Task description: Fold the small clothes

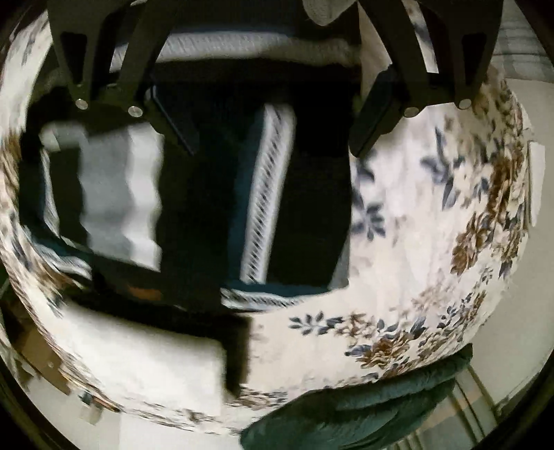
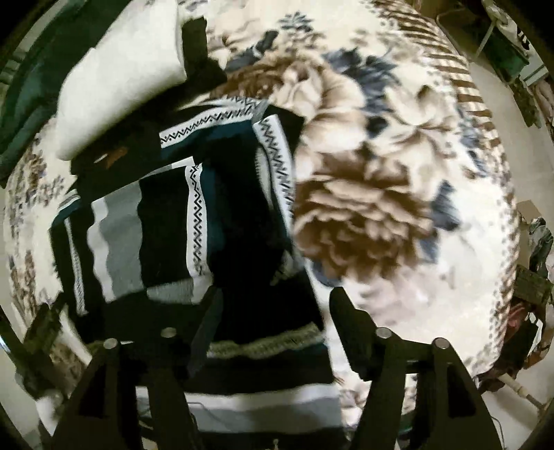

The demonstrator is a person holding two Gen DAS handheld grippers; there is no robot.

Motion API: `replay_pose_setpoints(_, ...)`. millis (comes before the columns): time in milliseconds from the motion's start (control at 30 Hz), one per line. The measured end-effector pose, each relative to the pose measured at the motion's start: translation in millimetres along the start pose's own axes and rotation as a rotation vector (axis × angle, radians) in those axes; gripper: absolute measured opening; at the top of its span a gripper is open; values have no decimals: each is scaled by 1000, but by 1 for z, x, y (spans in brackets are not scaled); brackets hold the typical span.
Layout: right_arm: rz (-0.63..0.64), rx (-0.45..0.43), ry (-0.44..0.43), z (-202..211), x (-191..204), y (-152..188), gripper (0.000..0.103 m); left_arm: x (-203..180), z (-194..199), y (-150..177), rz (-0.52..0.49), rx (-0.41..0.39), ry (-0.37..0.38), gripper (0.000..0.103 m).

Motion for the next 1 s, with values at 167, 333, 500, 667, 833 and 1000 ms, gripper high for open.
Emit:
replay_pose_setpoints(167,44,42,-50,-8,-8,1,67,-63,34,71,-25,80,24,89)
replay_pose_setpoints(333,172,105,-79,-33,-37,-9,67,-169,58,173,-1,265,39,89)
replay_pose_setpoints(500,313,123,-66,-41,-61,-15,67,-273,63,241,-18,370,44,89)
replay_pose_setpoints(667,347,138,-61,-50,-84,-27,67,-335,45,263,-59,366,-41,89)
replay_pose_setpoints(833,385,140,-41,-56,-92,-40,67,-350,19,271,-26,383,-134,89)
replay_pose_setpoints(1000,429,129,-68,-59,-69,-56,67,-354,28,261,-14,287,-138,28)
Point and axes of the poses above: each gripper's, at about its wrist camera, not at the fingertips, and z roughly against the way its jaws point, x to its left, y to its underside, the point moved 8 cm from there along -z, roughly the way its jaws point, and after that the axes turned 7 degrees about -z, right-handed, at the moved point
